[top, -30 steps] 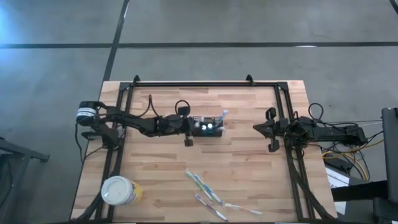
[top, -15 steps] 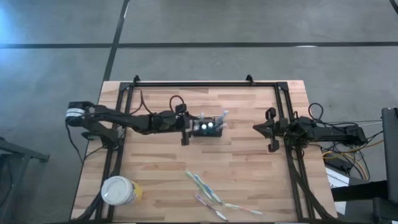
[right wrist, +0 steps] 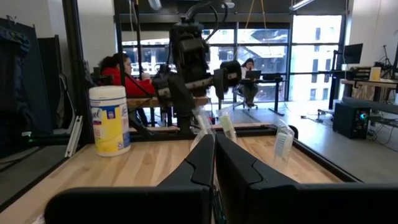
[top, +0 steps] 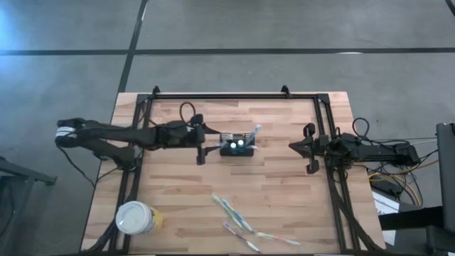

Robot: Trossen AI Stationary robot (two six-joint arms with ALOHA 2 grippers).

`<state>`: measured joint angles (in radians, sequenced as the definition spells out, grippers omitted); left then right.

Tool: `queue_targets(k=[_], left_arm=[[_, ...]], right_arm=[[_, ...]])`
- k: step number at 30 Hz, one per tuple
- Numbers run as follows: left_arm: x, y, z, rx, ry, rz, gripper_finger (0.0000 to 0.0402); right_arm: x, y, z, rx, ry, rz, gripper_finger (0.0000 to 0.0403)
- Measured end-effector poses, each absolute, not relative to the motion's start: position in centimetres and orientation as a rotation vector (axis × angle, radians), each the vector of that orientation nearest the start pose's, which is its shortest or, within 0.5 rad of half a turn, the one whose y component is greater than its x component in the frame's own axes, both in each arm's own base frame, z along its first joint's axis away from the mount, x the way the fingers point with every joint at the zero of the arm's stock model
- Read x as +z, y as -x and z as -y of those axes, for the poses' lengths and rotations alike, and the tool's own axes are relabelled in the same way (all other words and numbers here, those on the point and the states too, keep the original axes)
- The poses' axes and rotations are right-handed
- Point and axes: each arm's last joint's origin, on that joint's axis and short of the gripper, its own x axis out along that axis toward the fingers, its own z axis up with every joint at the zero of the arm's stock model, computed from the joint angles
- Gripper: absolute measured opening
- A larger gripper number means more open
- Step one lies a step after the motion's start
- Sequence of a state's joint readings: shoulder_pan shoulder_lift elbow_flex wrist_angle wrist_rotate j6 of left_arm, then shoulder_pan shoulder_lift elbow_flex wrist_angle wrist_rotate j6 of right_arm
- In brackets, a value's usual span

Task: Pick & Place toothbrushing station
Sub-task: Put the left blue toothbrush into the wire organizer, then put the orange toothbrush into the wire organizer

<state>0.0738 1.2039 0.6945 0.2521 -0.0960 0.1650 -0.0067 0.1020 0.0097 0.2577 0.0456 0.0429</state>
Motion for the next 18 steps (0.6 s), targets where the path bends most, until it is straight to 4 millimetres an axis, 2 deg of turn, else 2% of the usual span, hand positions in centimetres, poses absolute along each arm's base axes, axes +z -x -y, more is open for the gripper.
queue_targets(k=[7,11,14,18], left_arm=[[28.7,-23.7,-1.8,0.122,-0.162,-0.162,0.0257],[30.4,-21.0,-1.4,0.094,-0.160,-0.134,0.0248],[30.8,-18.4,-1.2,0.092,-0.159,-0.110,0.0204],[29.3,-15.3,-1.1,0.112,-0.129,-0.097,0.0092]], right_arm=[[18.4,-10.2,0.2,-0.048,-0.053,0.167,0.0012],[18.4,-10.2,0.2,-0.048,-0.054,0.167,0.0012],[18.4,-10.2,0.2,-0.048,-0.056,0.167,0.0012],[18.4,-10.2,0.2,-0.048,-0.056,0.167,0.0012]])
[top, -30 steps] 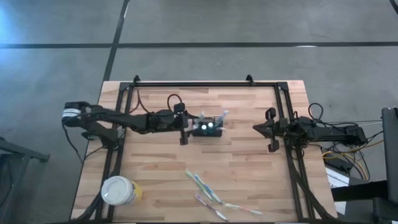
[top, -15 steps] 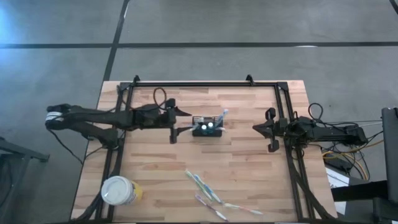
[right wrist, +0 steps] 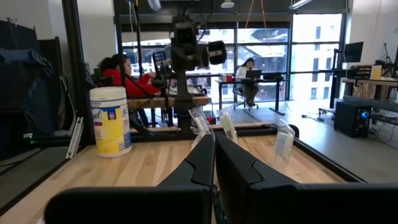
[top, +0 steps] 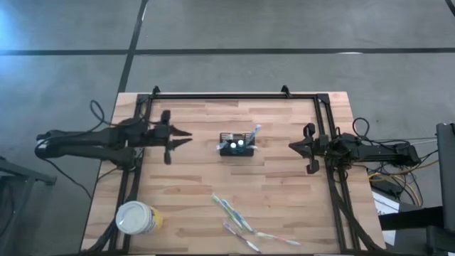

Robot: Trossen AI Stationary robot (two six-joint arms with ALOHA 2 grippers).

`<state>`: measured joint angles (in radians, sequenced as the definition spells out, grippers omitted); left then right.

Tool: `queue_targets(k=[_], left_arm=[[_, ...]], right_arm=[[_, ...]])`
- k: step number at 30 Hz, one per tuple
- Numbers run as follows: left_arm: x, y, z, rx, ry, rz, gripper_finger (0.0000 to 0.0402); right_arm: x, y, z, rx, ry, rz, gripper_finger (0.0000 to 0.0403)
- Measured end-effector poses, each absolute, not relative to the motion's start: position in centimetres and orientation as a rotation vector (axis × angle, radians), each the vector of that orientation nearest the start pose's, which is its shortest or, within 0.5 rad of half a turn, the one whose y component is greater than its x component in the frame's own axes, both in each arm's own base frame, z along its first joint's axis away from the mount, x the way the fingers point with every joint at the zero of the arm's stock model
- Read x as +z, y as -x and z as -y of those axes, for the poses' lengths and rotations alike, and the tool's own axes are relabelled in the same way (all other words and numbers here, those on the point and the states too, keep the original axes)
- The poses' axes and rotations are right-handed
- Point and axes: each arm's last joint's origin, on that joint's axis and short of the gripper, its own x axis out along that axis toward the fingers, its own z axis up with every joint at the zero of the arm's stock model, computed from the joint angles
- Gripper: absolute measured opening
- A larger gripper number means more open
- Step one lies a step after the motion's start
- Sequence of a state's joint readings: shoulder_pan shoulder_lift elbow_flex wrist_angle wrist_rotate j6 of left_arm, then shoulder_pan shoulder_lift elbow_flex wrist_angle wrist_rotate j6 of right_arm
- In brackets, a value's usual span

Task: Pick & Place toothbrushing station
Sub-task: Put the orange toothbrush into the wire organizer

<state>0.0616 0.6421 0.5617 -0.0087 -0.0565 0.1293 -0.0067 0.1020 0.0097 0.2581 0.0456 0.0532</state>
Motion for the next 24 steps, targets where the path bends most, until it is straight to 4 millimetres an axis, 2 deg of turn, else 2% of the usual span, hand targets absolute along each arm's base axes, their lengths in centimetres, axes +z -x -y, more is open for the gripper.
queue_targets(k=[2,4,7,11,18,24], left_arm=[[28.0,-14.3,-1.1,0.120,-0.109,-0.088,0.0032],[26.5,-13.5,-1.0,0.122,-0.088,-0.089,0.0013],[24.0,-12.8,-1.0,0.130,-0.048,-0.088,0.0012],[21.8,-12.1,-0.9,0.132,-0.030,-0.039,0.0005],[19.5,-11.3,-0.9,0.141,-0.032,-0.022,0.0004],[18.3,-11.0,-0.9,0.142,-0.048,-0.027,0.0003]], right_arm=[[18.4,-10.2,0.2,-0.048,-0.059,0.168,0.0012],[18.4,-10.2,0.2,-0.047,-0.063,0.168,0.0012],[18.4,-10.2,0.2,-0.047,-0.064,0.172,0.0012],[18.4,-10.2,0.2,-0.047,-0.064,0.175,0.0012],[18.2,-10.2,0.2,-0.049,-0.049,0.154,0.0012],[18.2,-10.2,0.2,-0.048,-0.057,0.148,0.0012]])
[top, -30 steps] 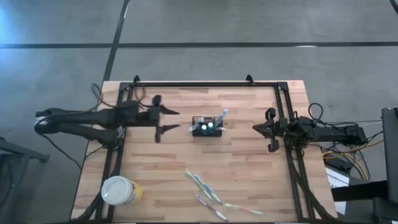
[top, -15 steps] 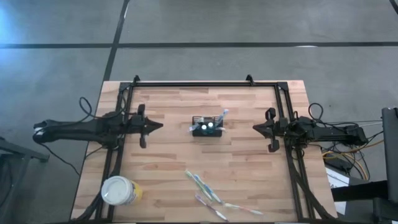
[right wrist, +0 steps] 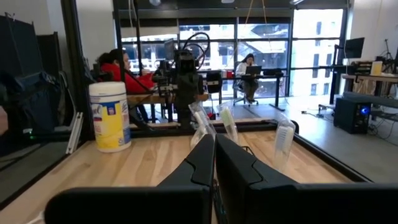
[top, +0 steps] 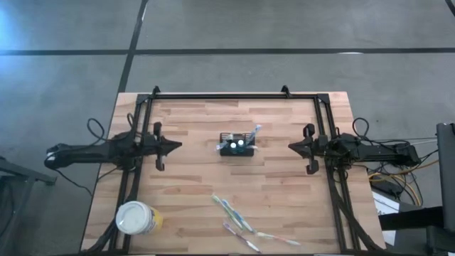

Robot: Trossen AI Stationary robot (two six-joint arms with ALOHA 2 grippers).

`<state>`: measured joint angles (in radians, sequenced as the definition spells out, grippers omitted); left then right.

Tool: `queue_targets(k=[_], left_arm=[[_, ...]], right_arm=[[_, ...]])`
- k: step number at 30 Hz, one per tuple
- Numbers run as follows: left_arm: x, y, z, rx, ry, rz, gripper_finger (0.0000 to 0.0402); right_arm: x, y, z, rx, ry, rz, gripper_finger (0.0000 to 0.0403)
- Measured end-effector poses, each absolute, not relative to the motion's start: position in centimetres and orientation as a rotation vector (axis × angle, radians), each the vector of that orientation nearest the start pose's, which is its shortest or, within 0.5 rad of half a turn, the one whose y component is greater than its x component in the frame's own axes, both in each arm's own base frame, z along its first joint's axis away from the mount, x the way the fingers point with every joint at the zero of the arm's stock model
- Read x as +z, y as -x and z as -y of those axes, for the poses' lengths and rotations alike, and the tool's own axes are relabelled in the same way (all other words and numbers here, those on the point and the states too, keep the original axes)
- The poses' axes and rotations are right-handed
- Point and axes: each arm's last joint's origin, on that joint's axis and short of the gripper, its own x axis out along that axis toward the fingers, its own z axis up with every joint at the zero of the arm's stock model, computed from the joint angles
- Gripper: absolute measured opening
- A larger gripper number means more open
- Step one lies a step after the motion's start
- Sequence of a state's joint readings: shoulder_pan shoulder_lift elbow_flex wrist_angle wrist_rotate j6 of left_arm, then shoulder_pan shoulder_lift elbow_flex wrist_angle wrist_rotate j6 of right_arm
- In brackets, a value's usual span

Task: Pick & Place toothbrushing station
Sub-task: Put the orange toothbrush into the wire organizer

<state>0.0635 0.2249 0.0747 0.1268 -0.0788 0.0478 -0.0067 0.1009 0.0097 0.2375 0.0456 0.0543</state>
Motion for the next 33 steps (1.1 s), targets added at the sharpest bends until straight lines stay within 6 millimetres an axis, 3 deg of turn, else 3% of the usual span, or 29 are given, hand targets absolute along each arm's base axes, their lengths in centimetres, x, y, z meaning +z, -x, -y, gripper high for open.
queue_targets(k=[8,14,23,28,33], left_arm=[[16.5,-10.8,-0.9,0.143,-0.046,-0.043,0.0003],[16.5,-10.8,-0.9,0.134,-0.042,-0.037,0.0003],[16.7,-10.8,-0.7,0.080,-0.046,-0.015,0.0003],[16.7,-10.8,-0.7,0.081,-0.041,-0.013,0.0003],[16.8,-10.8,-0.7,0.081,-0.024,-0.012,0.0003]], right_arm=[[18.4,-10.2,0.2,-0.045,-0.083,0.176,0.0012],[20.2,-9.9,0.2,-0.044,-0.108,0.168,0.0012],[24.3,-10.0,-0.5,-0.045,-0.302,-0.308,0.0011],[25.8,-12.2,-2.0,-0.034,-0.378,-0.590,0.0011],[26.8,-15.6,-5.4,0.008,-0.354,-0.809,0.0011]])
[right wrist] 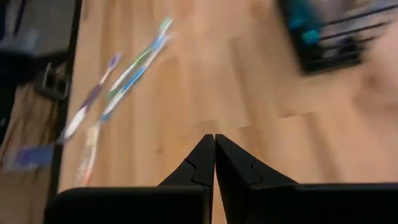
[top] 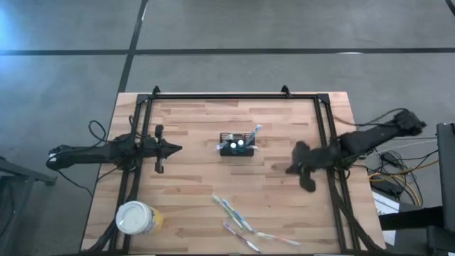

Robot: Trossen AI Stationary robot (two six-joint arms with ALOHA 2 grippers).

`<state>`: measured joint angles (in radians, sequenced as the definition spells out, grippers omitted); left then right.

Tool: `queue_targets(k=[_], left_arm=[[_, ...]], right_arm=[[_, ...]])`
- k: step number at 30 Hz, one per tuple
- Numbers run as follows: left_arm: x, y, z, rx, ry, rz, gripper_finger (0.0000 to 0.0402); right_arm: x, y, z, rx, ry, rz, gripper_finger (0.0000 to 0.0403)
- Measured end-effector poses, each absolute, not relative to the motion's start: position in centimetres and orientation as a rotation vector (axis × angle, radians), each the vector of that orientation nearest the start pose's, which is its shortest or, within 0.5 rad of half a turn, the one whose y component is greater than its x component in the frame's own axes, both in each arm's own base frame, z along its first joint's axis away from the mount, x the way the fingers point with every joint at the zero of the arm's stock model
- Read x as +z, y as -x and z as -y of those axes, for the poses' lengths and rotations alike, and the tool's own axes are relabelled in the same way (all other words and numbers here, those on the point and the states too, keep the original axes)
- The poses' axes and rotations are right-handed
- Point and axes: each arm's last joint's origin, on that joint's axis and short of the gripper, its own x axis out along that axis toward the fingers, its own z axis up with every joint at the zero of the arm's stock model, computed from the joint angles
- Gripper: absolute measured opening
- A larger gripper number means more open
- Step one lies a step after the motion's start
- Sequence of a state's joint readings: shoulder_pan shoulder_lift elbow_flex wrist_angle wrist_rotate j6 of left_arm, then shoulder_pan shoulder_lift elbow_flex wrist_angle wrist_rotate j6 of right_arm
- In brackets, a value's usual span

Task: Pick & Place toothbrushing station
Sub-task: Put the orange toothbrush into the wire organizer

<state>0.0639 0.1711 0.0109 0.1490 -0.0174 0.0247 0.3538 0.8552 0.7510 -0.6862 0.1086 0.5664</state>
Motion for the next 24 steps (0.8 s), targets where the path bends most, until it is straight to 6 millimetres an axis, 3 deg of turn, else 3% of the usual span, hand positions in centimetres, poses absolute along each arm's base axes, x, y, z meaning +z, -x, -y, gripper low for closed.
queue_targets(k=[5,13,20,24], left_arm=[[16.7,-10.8,-0.7,0.081,-0.024,-0.023,0.0003],[16.7,-10.8,-0.7,0.081,-0.024,-0.022,0.0003],[16.6,-10.8,-0.7,0.081,0.000,-0.022,0.0003],[16.6,-10.8,-0.7,0.081,0.007,-0.022,0.0003]], right_arm=[[27.1,-19.1,-10.0,0.037,-0.386,-0.946,0.0011],[25.1,-23.2,-16.7,-0.004,-0.443,-1.183,0.0022],[22.5,-26.7,-22.0,0.022,-0.362,-1.274,0.0094],[20.3,-27.7,-24.3,0.029,-0.301,-1.316,0.0145]])
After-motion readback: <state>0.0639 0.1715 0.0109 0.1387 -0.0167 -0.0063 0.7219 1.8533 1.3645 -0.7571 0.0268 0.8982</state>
